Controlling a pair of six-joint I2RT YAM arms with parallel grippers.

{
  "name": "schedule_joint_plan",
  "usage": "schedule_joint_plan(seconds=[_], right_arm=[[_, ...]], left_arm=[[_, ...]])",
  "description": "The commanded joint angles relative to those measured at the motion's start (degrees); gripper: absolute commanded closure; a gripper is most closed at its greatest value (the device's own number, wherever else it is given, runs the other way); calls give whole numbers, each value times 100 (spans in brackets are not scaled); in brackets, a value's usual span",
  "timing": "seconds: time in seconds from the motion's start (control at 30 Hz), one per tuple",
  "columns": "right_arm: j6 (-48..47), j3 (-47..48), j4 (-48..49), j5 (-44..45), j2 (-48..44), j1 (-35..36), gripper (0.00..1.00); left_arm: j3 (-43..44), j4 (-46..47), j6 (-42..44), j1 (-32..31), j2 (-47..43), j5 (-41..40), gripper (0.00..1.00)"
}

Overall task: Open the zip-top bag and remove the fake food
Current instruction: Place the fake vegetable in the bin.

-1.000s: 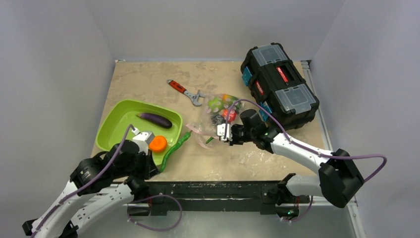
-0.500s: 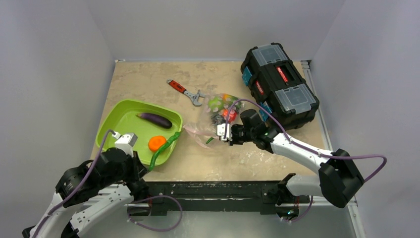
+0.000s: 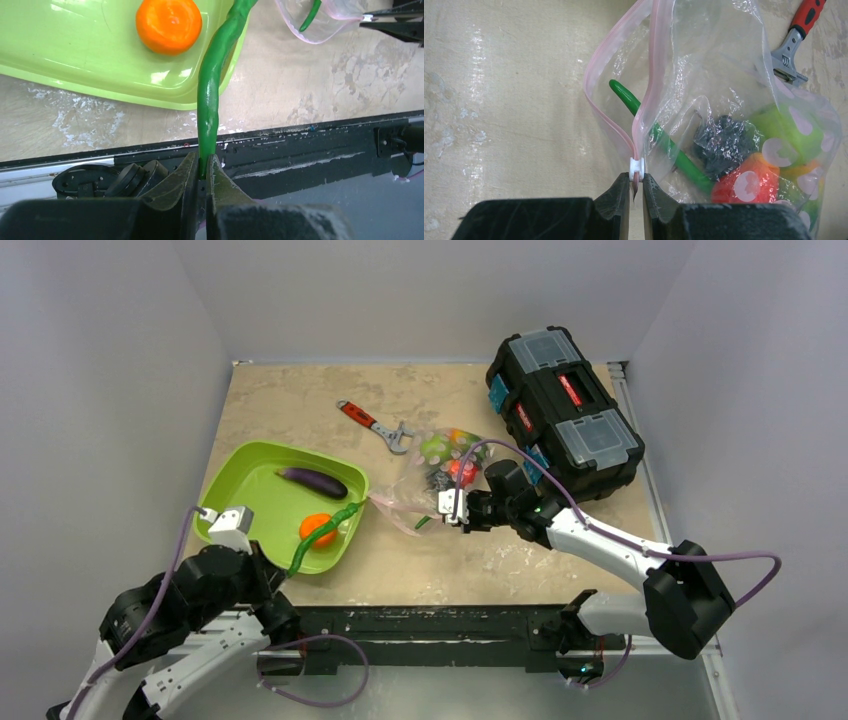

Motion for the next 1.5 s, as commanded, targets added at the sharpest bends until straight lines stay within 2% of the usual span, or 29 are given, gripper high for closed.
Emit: schedule_joint_plan(seconds=[0.0, 0.33, 0.67, 0.77, 0.97, 1.2, 1.47], right_arm=[[46, 223, 122, 43, -82, -20, 96], [38, 230, 102, 27, -38, -22, 96], [29, 232, 94, 26, -45, -20, 97], [27, 232, 91, 19, -47, -23, 97], [32, 242, 97, 10, -47, -22, 97], [37, 231, 90, 20, -38, -23, 97], [31, 236, 94, 20, -12, -23, 97]], left_arm=[[-98, 360, -185, -9, -54, -566, 100], [-429, 704, -478, -12, 188, -1496, 100], [-512, 883, -534, -16, 499, -1888, 100], [-457, 1003, -201, -7, 297, -1677, 100], [-313, 1159, 290, -15, -235, -633, 100], [297, 82, 1, -15, -10, -647, 100], [745, -303, -53, -15, -52, -771, 100]])
